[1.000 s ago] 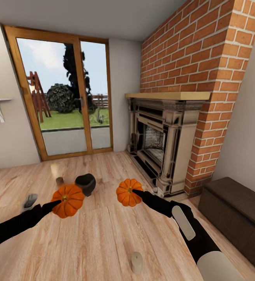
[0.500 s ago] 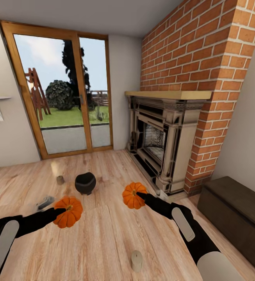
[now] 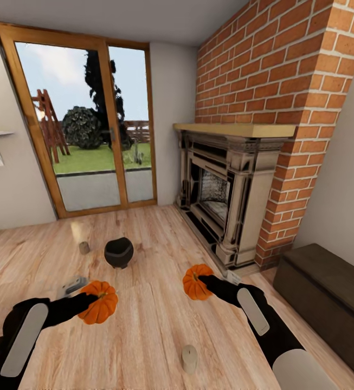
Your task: Place each of the two pumpkins and all three candles from the living room inside a cabinet in the living room (use any cabinet), then make sure every cabinet is closed, and position the cauldron so it is next to a table in the living room.
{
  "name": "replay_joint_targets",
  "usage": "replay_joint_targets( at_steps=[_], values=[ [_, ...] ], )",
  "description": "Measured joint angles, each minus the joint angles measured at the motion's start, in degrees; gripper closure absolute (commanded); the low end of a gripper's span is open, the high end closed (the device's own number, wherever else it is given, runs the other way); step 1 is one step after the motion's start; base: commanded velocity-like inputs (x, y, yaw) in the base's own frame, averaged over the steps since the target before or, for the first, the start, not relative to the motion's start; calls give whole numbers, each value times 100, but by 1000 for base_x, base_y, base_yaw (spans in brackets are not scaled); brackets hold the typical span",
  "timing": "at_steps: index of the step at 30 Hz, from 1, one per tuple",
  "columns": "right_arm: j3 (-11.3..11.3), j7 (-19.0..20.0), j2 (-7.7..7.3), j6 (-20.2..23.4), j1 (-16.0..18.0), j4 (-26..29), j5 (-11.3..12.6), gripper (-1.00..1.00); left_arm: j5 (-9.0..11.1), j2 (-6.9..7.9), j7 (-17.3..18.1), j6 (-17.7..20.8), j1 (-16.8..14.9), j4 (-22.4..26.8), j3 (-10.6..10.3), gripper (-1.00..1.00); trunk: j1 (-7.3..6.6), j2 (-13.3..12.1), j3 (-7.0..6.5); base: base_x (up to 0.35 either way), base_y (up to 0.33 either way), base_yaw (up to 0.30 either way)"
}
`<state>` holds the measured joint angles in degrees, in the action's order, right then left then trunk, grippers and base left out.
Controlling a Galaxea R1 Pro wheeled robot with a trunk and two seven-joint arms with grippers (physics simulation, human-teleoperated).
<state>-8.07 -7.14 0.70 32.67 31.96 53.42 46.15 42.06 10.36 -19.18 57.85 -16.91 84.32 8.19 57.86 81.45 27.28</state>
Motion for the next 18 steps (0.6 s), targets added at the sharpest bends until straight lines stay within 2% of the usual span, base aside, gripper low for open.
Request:
replay_joint_targets(
  at_steps=[8,11,13,15,18],
  values=[
    [-7,-583,38,2,-1,-16,19,100,-60,0,-19,15,-25,-6,-235,100,-176,-321,-69,0,0,0],
    [-10,-1030,120,18,-1,-36,-86,100,-47,-3,-23,14,-26,-9,-330,100,-242,-441,-94,0,0,0],
    [-77,-1188,147,13,-1,-34,-131,100,-32,-1,-27,14,-30,-9,-412,100,-286,-521,-117,0,0,0],
    [-231,-1239,157,-9,-1,-28,-135,100,-65,-2,-27,30,-31,-10,-443,100,-330,-602,-148,0,0,0],
    [-341,-1263,159,-33,-1,-19,-165,100,-53,-2,-19,33,-32,-5,-455,100,-374,-683,-182,0,0,0]
  ],
)
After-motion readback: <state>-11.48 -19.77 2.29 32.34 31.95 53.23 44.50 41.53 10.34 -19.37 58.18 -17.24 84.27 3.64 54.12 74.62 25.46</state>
